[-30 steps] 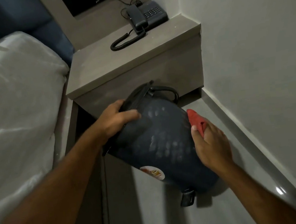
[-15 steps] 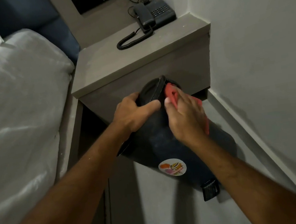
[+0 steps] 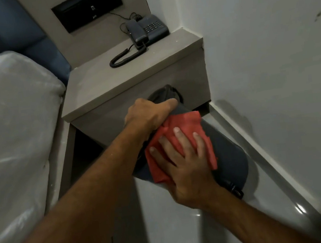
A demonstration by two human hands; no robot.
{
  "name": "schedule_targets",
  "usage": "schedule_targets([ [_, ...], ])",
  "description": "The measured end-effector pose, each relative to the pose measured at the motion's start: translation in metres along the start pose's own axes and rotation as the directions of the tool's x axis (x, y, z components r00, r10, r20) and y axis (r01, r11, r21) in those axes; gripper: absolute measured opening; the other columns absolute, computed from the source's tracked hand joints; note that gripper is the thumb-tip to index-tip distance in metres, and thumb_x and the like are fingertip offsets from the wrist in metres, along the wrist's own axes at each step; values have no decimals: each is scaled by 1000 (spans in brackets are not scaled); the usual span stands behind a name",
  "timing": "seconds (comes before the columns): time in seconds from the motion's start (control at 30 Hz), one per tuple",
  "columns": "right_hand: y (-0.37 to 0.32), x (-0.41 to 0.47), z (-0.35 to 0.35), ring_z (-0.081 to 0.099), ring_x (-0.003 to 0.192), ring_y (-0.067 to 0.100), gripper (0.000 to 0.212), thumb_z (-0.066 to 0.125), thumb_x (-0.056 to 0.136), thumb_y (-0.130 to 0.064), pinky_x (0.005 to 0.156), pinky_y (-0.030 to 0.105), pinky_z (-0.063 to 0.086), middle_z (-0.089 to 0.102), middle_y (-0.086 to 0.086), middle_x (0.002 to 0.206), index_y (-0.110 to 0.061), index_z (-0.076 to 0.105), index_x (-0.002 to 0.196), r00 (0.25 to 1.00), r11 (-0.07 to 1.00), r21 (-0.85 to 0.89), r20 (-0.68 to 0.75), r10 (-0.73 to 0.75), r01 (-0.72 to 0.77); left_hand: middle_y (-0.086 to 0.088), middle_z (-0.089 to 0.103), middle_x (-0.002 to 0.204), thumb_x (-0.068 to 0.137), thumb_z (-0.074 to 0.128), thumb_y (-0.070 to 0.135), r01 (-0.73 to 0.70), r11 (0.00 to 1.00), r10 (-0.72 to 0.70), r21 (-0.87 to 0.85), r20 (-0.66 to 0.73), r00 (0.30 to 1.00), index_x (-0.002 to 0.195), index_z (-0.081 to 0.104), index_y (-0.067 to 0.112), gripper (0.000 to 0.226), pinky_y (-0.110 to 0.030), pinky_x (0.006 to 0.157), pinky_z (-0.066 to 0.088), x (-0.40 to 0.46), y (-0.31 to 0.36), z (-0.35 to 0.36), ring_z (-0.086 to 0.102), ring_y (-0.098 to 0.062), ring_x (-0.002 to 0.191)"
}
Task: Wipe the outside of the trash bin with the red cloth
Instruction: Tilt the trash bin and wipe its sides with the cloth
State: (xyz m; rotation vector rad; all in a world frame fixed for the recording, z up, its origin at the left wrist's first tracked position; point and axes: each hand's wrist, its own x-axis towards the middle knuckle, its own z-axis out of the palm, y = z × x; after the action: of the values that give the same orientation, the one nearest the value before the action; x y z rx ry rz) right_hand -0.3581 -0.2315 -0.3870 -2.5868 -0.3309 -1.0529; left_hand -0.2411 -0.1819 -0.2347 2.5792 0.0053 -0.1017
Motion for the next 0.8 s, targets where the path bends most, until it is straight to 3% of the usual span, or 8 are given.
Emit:
schedule_targets([
  [0.13, 14, -22, 2, 18, 151, 37, 72, 56, 91, -56, 112, 71, 16, 25, -2, 166, -35, 31, 155, 996, 996, -23, 27, -90, 91, -4, 64, 78, 44, 60, 72, 14, 1000, -14, -17, 28, 1000, 74, 62, 17, 63, -31, 57, 53, 2, -3, -8, 63, -23, 69],
  [0.3, 28, -71, -8, 29, 147, 37, 64, 34, 98, -56, 111, 65, 27, 27, 6, 164, -35, 21, 157, 929, 930, -14, 45, 367, -367, -5, 71, 85, 50, 63, 65, -49, 996, 54, -81, 71, 996, 89, 68, 15, 64, -40, 71, 61, -3, -11, -8, 67, -23, 77],
  [0.37, 37, -53, -11, 38, 142, 37, 62, 25, 100, -58, 112, 61, 30, 41, 11, 157, -32, 25, 155, 760, 761, -4, 62, 647, -648, -4, 72, 83, 58, 66, 60, -76, 993, 83, -94, 68, 994, 87, 67, 17, 52, -36, 65, 60, -4, -14, -10, 68, -21, 75],
  [0.47, 64, -9, -19, 39, 140, 34, 73, 13, 95, -64, 115, 62, 23, 48, 10, 152, -22, 41, 148, 328, 335, 14, 246, 912, -942, -5, 72, 82, 69, 68, 54, -122, 989, 127, -78, 65, 990, 89, 67, 16, 43, -36, 62, 61, -7, -18, -12, 68, -20, 73],
  [0.53, 72, 15, -25, 43, 135, 33, 68, 15, 99, -61, 114, 62, 24, 53, 10, 145, -21, 48, 142, 226, 240, -6, 313, 923, -971, -5, 71, 84, 73, 68, 51, -166, 984, 171, -65, 78, 982, 97, 66, 16, 42, -40, 66, 62, -13, -20, -14, 69, -20, 74],
  [0.57, 69, 27, -28, 46, 132, 33, 66, 16, 100, -61, 113, 60, 27, 54, 10, 143, -22, 49, 141, 275, 276, 43, 319, 907, -960, -3, 71, 85, 72, 68, 50, -201, 978, 206, -63, 90, 974, 103, 65, 16, 46, -42, 68, 63, -17, -21, -16, 69, -19, 74],
  [0.67, 31, 44, -31, 41, 138, 28, 61, 17, 99, -64, 114, 56, 28, 45, 7, 153, -32, 29, 150, 604, 561, 242, 171, 779, -792, 3, 67, 98, 58, 65, 57, -378, 925, 380, -39, 149, 913, 129, 56, 19, 82, -38, 71, 61, -36, -28, -20, 66, -12, 81],
  [0.8, 6, -26, -29, 22, 150, 35, 70, 32, 98, -58, 116, 59, 22, 19, 5, 167, -33, 9, 160, 930, 922, 129, 100, 353, -364, 8, 65, 95, 48, 62, 53, -477, 879, 470, -7, 188, 862, 135, 48, 27, 93, -41, 72, 60, -49, -44, -30, 65, -11, 81],
])
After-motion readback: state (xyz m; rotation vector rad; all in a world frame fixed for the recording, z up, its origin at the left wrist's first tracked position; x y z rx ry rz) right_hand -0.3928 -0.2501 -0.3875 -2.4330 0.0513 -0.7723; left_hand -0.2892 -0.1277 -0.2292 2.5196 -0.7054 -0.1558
